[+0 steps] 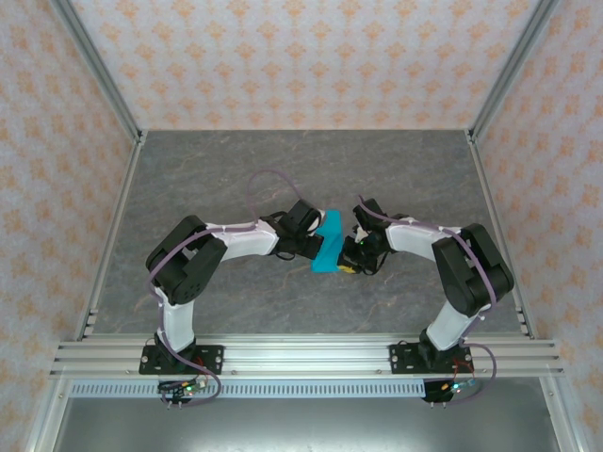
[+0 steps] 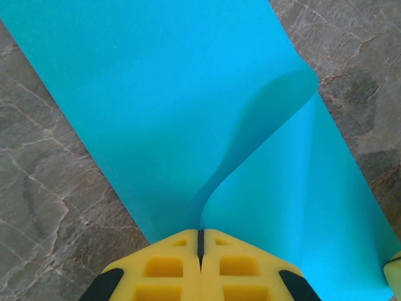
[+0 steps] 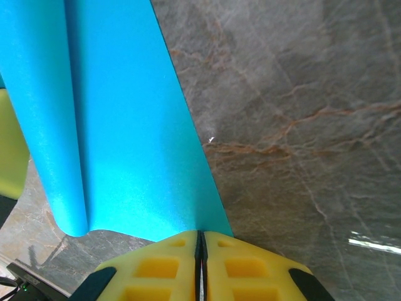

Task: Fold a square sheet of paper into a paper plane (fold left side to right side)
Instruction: Fold the triangle a second time at the center of the table.

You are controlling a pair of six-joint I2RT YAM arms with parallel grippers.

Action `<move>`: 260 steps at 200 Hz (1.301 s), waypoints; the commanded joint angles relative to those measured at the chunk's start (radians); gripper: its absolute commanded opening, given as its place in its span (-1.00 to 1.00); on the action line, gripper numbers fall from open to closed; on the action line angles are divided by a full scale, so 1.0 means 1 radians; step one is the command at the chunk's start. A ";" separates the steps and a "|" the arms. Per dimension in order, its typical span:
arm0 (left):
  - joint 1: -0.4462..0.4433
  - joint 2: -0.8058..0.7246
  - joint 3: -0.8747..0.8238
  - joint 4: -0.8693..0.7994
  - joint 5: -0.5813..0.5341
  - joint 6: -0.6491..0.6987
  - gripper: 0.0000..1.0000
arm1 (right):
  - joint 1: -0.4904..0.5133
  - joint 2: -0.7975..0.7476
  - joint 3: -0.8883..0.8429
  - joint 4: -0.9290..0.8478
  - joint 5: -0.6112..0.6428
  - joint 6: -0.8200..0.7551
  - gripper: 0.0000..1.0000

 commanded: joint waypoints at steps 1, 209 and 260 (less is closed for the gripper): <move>0.011 0.011 0.012 0.009 -0.034 0.019 -1.00 | 0.011 0.033 -0.002 -0.056 0.057 -0.018 -0.74; 0.011 -0.062 -0.017 0.033 -0.041 0.019 -1.00 | 0.012 0.041 -0.003 -0.059 0.057 -0.016 -0.74; 0.011 -0.027 -0.017 0.037 -0.031 0.019 -1.00 | 0.011 0.041 -0.002 -0.059 0.058 -0.016 -0.74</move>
